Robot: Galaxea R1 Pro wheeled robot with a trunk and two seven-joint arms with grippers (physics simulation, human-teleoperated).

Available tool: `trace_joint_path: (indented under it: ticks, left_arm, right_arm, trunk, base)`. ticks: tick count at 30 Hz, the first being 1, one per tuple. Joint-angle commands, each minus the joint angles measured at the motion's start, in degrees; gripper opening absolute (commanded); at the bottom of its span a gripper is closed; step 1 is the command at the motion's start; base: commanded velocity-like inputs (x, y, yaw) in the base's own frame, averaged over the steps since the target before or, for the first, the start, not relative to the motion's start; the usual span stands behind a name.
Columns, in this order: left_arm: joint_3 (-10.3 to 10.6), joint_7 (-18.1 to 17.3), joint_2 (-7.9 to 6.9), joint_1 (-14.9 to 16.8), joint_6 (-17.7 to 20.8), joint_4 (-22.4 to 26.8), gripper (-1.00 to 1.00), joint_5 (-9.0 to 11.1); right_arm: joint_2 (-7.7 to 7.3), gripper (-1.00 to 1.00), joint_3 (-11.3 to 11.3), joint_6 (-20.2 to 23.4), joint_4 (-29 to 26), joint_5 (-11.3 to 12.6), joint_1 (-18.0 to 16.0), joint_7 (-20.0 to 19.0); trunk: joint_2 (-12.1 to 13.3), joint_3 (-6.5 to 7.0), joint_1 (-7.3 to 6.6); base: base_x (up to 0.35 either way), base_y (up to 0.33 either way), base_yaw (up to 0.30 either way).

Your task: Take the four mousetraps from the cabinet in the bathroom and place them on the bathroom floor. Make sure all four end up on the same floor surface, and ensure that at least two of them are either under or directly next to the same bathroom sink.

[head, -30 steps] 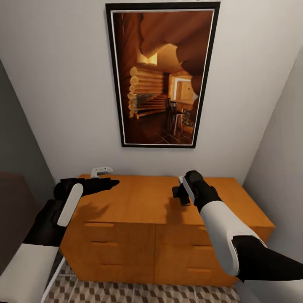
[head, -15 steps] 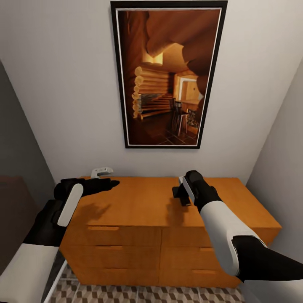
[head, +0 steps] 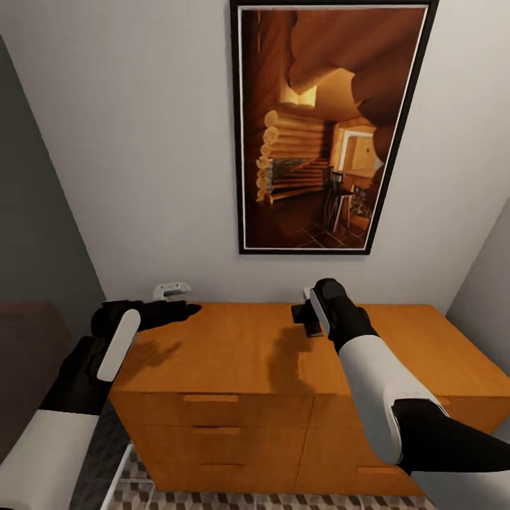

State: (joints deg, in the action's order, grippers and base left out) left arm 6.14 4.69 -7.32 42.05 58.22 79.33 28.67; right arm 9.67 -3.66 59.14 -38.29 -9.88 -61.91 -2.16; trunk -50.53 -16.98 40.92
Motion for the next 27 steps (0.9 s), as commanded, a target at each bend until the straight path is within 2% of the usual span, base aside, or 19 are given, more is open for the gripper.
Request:
trace_joint_path:
  ticks: [1, 18, 27]
  left_arm:
    - [0.10, 0.49, -0.07, 0.04, 0.14, 0.04, 1.00, 0.52]
    - [0.10, 0.59, -0.07, 0.04, 0.14, 0.04, 1.00, 0.46]
    - [0.10, 0.59, -0.07, 0.04, 0.14, 0.04, 1.00, 0.35]
  right_arm:
    - [0.11, -1.00, -0.34, 0.25, -0.13, -0.40, -0.06, -0.21]
    - [-0.05, -1.00, -0.29, 0.86, -0.90, -0.41, -0.06, -0.26]
    - [-0.51, -1.00, -0.41, 0.86, -1.76, -0.35, -0.06, -0.28]
  trunk:
    - [-0.06, -0.08, 0.02]
    - [-0.06, 0.09, 0.02]
    - [-0.06, 0.64, 0.02]
  base:
    - [0.106, 0.317, 0.000]
    - [0.104, 0.306, -0.022]
    - [0.020, 0.056, -0.195]
